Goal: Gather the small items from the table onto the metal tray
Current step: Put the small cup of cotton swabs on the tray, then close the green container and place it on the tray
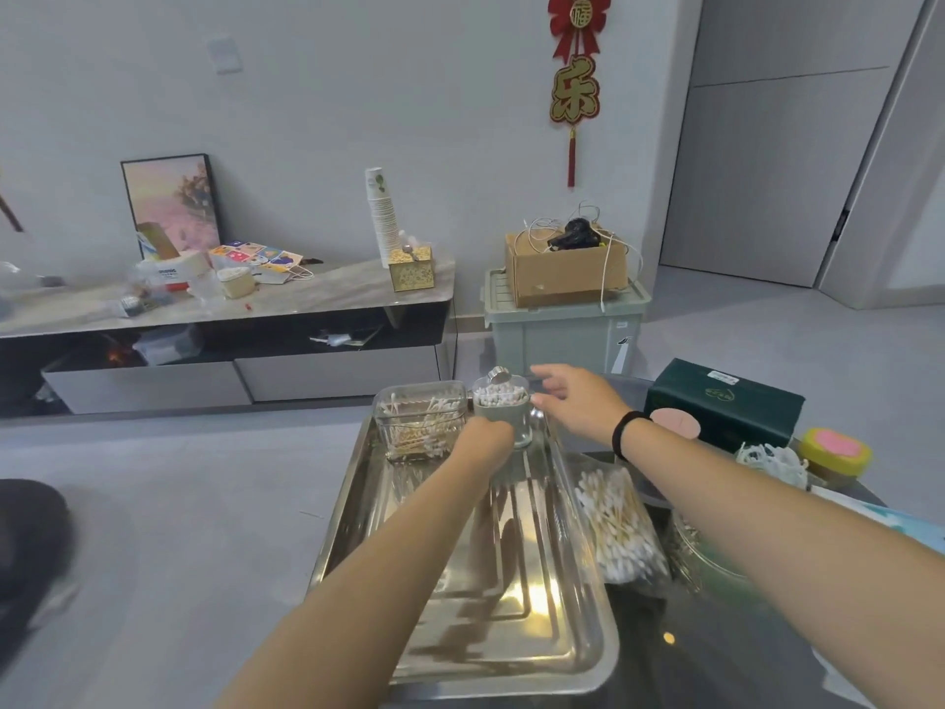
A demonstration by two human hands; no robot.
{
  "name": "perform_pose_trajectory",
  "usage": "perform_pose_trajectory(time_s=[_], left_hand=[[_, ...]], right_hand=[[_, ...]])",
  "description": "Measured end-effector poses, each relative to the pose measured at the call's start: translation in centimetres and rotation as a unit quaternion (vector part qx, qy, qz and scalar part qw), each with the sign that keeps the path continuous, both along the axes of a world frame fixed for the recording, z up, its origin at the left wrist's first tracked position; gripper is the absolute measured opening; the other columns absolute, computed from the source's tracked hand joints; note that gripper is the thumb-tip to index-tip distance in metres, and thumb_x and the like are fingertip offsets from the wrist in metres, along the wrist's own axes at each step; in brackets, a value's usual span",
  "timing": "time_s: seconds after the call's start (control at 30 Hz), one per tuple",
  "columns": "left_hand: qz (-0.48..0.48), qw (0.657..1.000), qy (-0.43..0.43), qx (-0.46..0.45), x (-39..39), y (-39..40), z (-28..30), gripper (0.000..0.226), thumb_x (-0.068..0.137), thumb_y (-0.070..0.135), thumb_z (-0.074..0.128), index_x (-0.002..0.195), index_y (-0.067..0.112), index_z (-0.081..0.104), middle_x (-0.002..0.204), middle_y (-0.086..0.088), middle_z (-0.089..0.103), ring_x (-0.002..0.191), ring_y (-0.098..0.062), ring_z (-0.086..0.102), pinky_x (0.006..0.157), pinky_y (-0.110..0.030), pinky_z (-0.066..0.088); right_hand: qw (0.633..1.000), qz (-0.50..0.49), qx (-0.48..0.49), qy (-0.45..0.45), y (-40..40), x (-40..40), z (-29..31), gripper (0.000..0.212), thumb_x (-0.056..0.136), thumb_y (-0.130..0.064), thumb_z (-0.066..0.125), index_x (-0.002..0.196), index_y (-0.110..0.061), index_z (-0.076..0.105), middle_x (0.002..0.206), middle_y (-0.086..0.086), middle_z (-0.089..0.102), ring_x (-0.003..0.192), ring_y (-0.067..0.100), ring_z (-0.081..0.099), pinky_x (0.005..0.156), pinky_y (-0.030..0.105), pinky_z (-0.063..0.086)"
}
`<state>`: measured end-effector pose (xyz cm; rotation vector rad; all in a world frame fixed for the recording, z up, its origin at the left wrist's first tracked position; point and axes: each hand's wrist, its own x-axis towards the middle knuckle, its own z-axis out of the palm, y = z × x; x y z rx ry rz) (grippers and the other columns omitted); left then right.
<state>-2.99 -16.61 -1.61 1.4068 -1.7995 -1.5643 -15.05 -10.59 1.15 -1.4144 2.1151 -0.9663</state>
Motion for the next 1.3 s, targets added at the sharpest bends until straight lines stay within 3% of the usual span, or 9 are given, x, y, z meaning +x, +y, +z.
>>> perform_pose_trajectory(time_s=[0.13, 0.3, 0.47, 0.6, 0.73, 0.83, 0.93, 1.03, 1.3], left_hand=[[-0.042, 0.999, 0.005, -0.015, 0.5, 2.2, 0.5, 0.024, 0.09, 0.005, 0.045, 0.067, 0.01, 0.051, 0.067, -0.007, 0.044, 0.061, -0.02, 0.044, 0.058, -0.026, 0.041], [-0.155, 0.977, -0.129, -0.077, 0.3, 6.2, 0.4, 0.039, 0.09, 0.043, 0.056, 0.075, 0.007, 0.057, 0.073, -0.008, 0.061, 0.06, -0.018, 0.053, 0.053, -0.025, 0.04], [-0.122, 0.988, -0.05, -0.083, -0.1, 8.6, 1.7, 0.034, 0.092, 0.025, 0.057, 0.062, 0.016, 0.045, 0.065, -0.003, 0.051, 0.056, -0.015, 0.046, 0.064, -0.028, 0.046], [-0.075, 0.996, 0.036, -0.033, 1.5, 7.6, 4.5, 0.018, 0.096, 0.02, 0.049, 0.089, 0.007, 0.059, 0.079, -0.007, 0.06, 0.068, -0.018, 0.056, 0.069, -0.031, 0.052], [-0.029, 0.998, 0.04, -0.026, 5.1, 5.7, 6.2, 0.021, 0.096, 0.02, 0.048, 0.097, 0.003, 0.06, 0.094, -0.014, 0.066, 0.076, -0.024, 0.062, 0.069, -0.032, 0.054], [0.001, 0.999, -0.026, -0.047, 8.1, 4.1, 5.8, 0.027, 0.097, 0.02, 0.046, 0.104, -0.004, 0.057, 0.093, -0.017, 0.065, 0.074, -0.025, 0.063, 0.065, -0.035, 0.057], [0.027, 0.989, -0.102, -0.101, 11.5, 2.6, 4.8, 0.018, 0.095, 0.02, 0.05, 0.088, 0.004, 0.053, 0.074, -0.01, 0.056, 0.059, -0.018, 0.053, 0.055, -0.027, 0.049], [0.055, 0.972, -0.171, -0.148, 14.1, 1.2, 3.8, 0.024, 0.094, 0.021, 0.051, 0.079, 0.004, 0.056, 0.076, -0.011, 0.054, 0.067, -0.025, 0.053, 0.066, -0.029, 0.045], [0.106, 0.966, -0.15, -0.184, 15.7, -1.8, 1.5, 0.036, 0.091, 0.015, 0.05, 0.056, 0.016, 0.041, 0.068, -0.009, 0.049, 0.068, -0.025, 0.045, 0.064, -0.031, 0.042]], right_hand=[[0.999, 0.002, 0.011, 0.053, 4.2, 0.2, 0.2, 0.03, 0.092, -0.017, 0.053, 0.121, -0.014, 0.06, 0.122, 0.006, 0.064, 0.106, 0.015, 0.058, 0.09, 0.021, 0.04], [0.986, 0.024, 0.103, 0.13, 8.4, 0.5, -0.3, 0.028, 0.093, -0.021, 0.051, 0.119, -0.017, 0.062, 0.123, 0.003, 0.064, 0.11, 0.02, 0.06, 0.095, 0.031, 0.048], [0.989, 0.013, 0.077, 0.127, 10.3, 0.6, 0.4, 0.031, 0.095, -0.021, 0.047, 0.123, -0.017, 0.059, 0.13, 0.004, 0.061, 0.117, 0.019, 0.056, 0.098, 0.028, 0.042], [1.0, -0.002, 0.0, 0.024, 10.2, 1.2, 1.9, 0.035, 0.096, -0.023, 0.042, 0.129, -0.028, 0.052, 0.13, 0.003, 0.058, 0.11, 0.023, 0.06, 0.081, 0.026, 0.047], [0.995, 0.061, -0.002, -0.073, 8.4, 3.7, 2.2, 0.042, 0.097, -0.024, 0.043, 0.138, -0.028, 0.042, 0.145, 0.005, 0.044, 0.131, 0.026, 0.045, 0.1, 0.034, 0.042], [0.984, 0.081, 0.032, -0.154, 6.8, 6.4, 1.2, 0.043, 0.095, -0.021, 0.047, 0.137, -0.021, 0.044, 0.131, 0.021, 0.055, 0.099, 0.026, 0.06, 0.078, 0.03, 0.049], [0.951, 0.098, 0.077, -0.281, 4.8, 9.7, -0.6, 0.042, 0.092, -0.008, 0.049, 0.134, -0.011, 0.047, 0.124, 0.016, 0.059, 0.088, 0.02, 0.06, 0.075, 0.028, 0.055], [0.914, 0.096, 0.082, -0.385, 2.8, 12.5, -1.9, 0.033, 0.093, -0.008, 0.049, 0.125, -0.006, 0.054, 0.12, 0.015, 0.062, 0.099, 0.024, 0.059, 0.092, 0.038, 0.051], [0.907, -0.004, 0.047, -0.418, -1.3, 15.3, -3.0, 0.033, 0.094, -0.017, 0.049, 0.121, 0.0, 0.054, 0.089, 0.006, 0.053, 0.078, 0.016, 0.055, 0.072, 0.027, 0.053]])
